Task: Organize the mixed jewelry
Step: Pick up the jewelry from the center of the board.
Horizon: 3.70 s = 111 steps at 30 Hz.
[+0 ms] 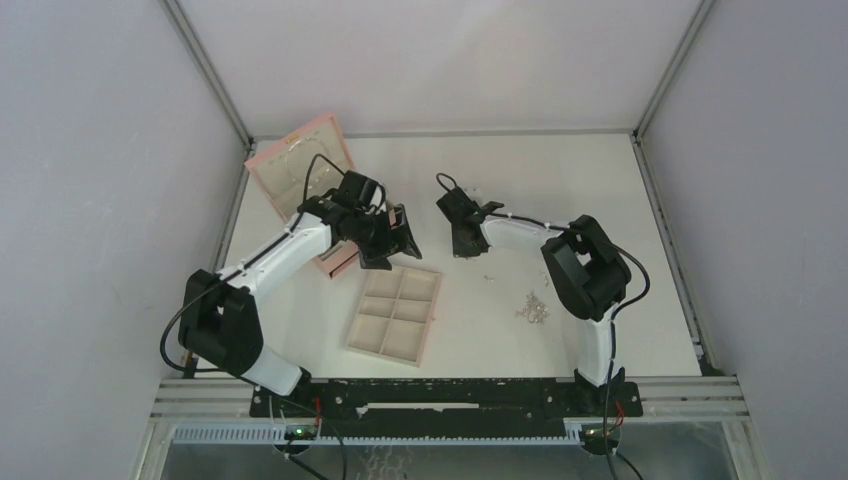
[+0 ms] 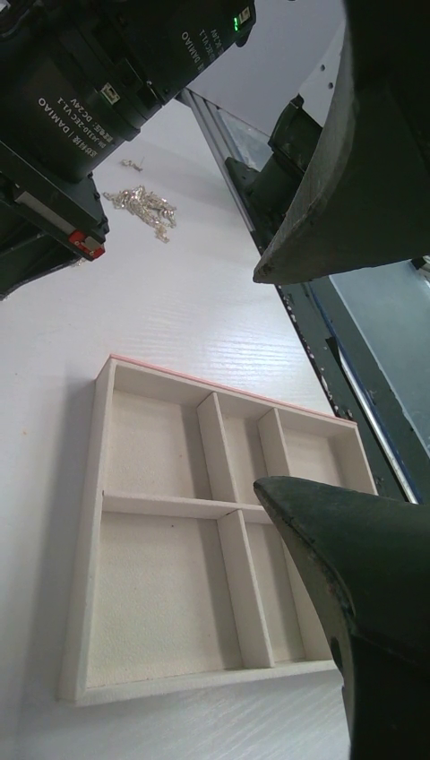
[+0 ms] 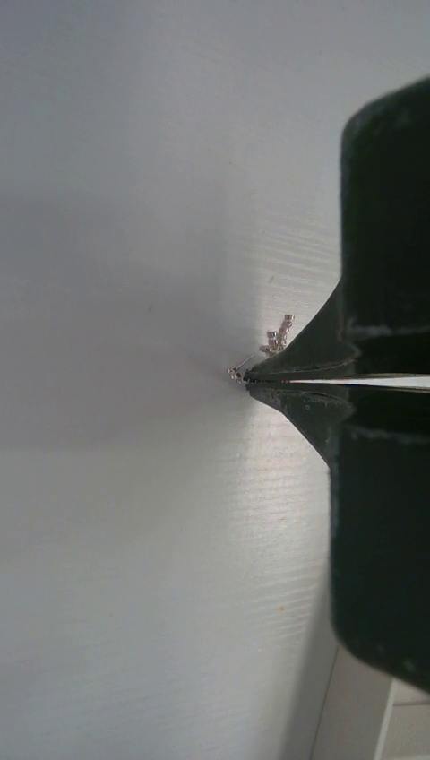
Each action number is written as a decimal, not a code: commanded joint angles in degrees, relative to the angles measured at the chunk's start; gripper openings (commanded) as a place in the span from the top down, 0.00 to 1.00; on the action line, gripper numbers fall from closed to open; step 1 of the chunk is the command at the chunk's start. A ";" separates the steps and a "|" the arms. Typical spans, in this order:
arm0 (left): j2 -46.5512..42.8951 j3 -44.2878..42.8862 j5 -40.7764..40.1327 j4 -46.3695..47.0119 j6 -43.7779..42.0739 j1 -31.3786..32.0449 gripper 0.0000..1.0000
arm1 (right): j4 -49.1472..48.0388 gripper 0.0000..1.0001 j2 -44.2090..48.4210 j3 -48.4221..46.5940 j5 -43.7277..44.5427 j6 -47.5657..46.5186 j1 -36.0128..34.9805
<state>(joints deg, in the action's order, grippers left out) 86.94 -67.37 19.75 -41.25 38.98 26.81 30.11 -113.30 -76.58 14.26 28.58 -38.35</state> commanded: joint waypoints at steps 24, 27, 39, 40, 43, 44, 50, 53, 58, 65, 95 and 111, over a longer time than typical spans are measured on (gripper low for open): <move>1.73 -1.44 10.05 10.79 7.65 3.17 0.15 | -9.85 1.00 35.31 19.37 -33.03 -20.07 3.14; 1.19 -1.01 10.76 12.89 10.46 3.12 0.17 | -9.27 1.00 37.13 19.41 -35.25 -21.63 2.37; 0.62 -2.96 12.15 15.51 16.41 3.10 0.23 | -16.17 1.00 45.40 27.57 -40.23 -37.90 -1.69; 0.45 -2.82 12.18 15.17 16.47 3.16 0.24 | -17.95 1.00 46.83 29.04 -38.77 -39.30 -2.41; -0.21 -1.98 12.38 14.38 16.60 3.19 0.24 | -20.28 1.00 49.57 31.32 -37.57 -41.98 -2.96; -0.45 -1.63 12.56 14.32 16.71 3.23 0.24 | -20.42 1.00 49.73 31.31 -37.48 -42.37 -3.00; -0.54 -0.86 13.28 14.90 16.65 5.67 0.25 | -22.85 1.00 48.90 31.31 -37.68 -42.26 -2.96; -0.41 -0.38 14.19 15.65 16.99 6.69 0.27 | -24.28 1.00 48.62 31.31 -36.46 -41.76 -2.96; -0.56 0.43 14.68 15.81 17.16 7.06 0.34 | -26.06 1.00 48.48 31.31 -34.98 -41.35 -2.98; -0.79 0.50 14.64 17.00 17.70 7.53 0.44 | -27.06 1.00 48.15 31.31 -33.43 -40.02 -2.84; 3.52 -0.92 18.29 19.80 18.41 8.23 0.75 | -27.88 1.00 48.37 31.31 -34.01 -39.34 -2.17; 3.65 -1.18 18.53 19.53 17.59 7.95 0.94 | -28.29 1.00 47.82 31.31 -33.68 -38.87 -1.91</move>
<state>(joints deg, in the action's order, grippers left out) 90.52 -67.22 36.36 -21.96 57.01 34.39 5.69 -65.30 -44.51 -19.62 -11.00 -40.62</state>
